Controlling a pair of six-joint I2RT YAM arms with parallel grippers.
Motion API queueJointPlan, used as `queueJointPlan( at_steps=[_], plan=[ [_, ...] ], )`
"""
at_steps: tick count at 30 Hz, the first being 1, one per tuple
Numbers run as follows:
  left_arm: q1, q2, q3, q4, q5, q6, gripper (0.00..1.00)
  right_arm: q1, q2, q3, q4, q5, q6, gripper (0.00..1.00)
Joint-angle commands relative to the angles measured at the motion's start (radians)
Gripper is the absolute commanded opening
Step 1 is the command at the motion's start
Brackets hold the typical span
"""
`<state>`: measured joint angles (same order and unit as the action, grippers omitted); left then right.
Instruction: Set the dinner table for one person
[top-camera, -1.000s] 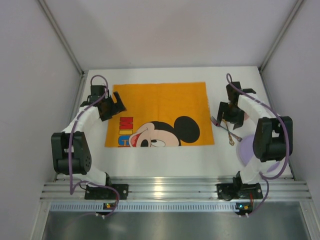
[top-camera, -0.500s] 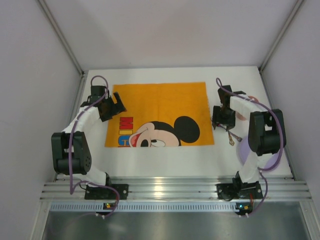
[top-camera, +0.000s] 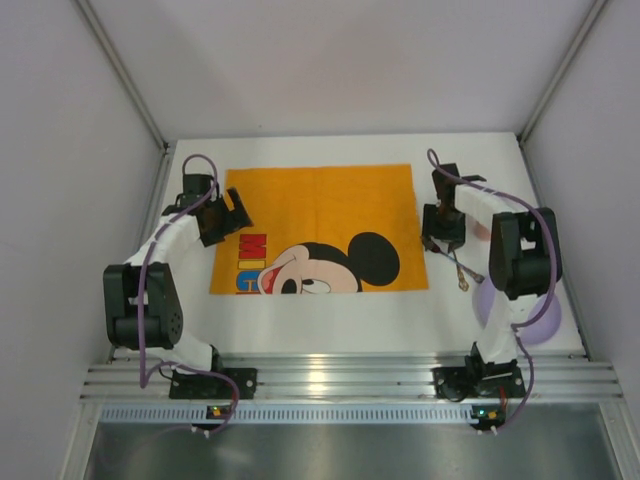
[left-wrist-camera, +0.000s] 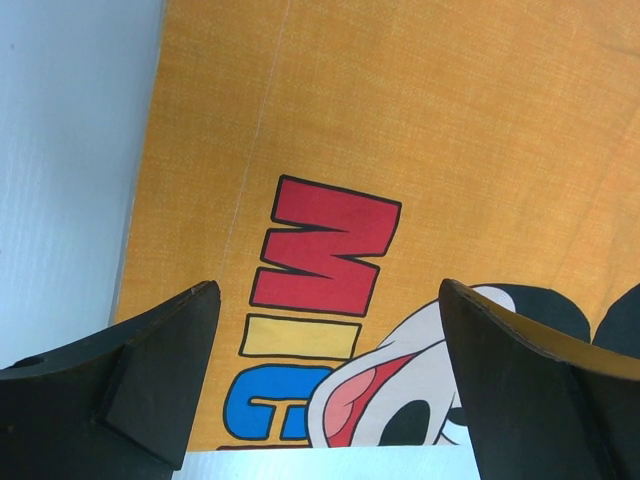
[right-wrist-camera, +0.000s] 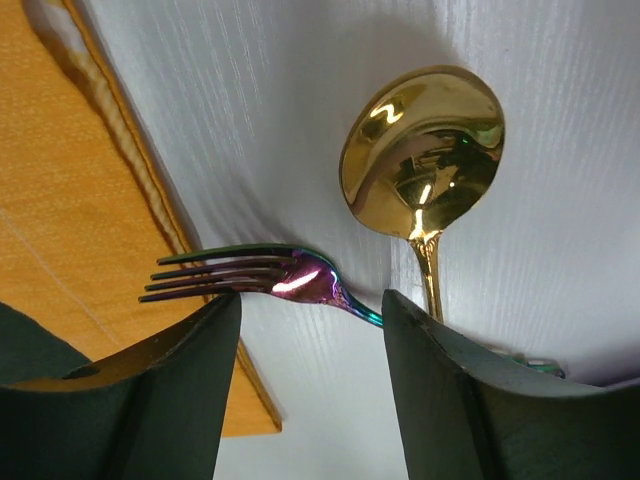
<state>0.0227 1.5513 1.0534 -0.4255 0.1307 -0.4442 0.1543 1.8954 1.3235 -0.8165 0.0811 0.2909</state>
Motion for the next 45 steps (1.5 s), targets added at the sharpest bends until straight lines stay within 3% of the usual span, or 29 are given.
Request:
queueJointPlan(
  at_steps=[1, 7, 14, 22, 26, 28, 30, 35, 39, 41, 45],
  plan=[
    [-0.001, -0.036, -0.016, 0.028, -0.008, -0.01, 0.96, 0.002, 0.04, 0.016, 0.014, -0.015, -0.01, 0.59],
    [-0.001, -0.043, -0.016, 0.028, -0.023, -0.019, 0.96, 0.004, 0.018, -0.046, 0.028, -0.032, 0.001, 0.56],
    [-0.009, -0.051, -0.05, 0.056, -0.025, -0.073, 0.95, 0.016, -0.084, -0.167, 0.027, -0.018, 0.016, 0.4],
    [-0.02, -0.071, -0.059, 0.059, -0.029, -0.094, 0.94, 0.039, -0.145, -0.248, 0.014, -0.003, 0.039, 0.4],
    [-0.02, -0.094, -0.061, 0.039, -0.036, -0.088, 0.94, 0.051, -0.127, -0.248, 0.017, 0.006, 0.04, 0.28],
    [-0.02, -0.103, -0.064, 0.03, -0.037, -0.08, 0.94, 0.05, -0.102, -0.238, 0.019, 0.017, 0.042, 0.17],
    [-0.018, -0.117, -0.064, 0.013, -0.042, -0.068, 0.94, 0.053, -0.072, -0.219, 0.016, 0.026, 0.039, 0.0],
    [-0.02, -0.158, -0.072, -0.015, -0.055, -0.05, 0.94, 0.082, -0.035, -0.166, -0.013, 0.115, 0.047, 0.0],
    [-0.02, -0.189, -0.076, -0.027, -0.052, -0.039, 0.95, 0.119, -0.103, -0.071, -0.082, 0.167, 0.076, 0.0],
    [-0.018, -0.209, -0.082, -0.025, -0.031, -0.028, 0.96, 0.152, -0.127, 0.032, -0.137, 0.146, 0.089, 0.0],
    [-0.047, -0.24, -0.104, 0.059, 0.156, -0.001, 0.97, 0.232, -0.148, 0.201, -0.2, 0.011, 0.155, 0.0]
  ],
)
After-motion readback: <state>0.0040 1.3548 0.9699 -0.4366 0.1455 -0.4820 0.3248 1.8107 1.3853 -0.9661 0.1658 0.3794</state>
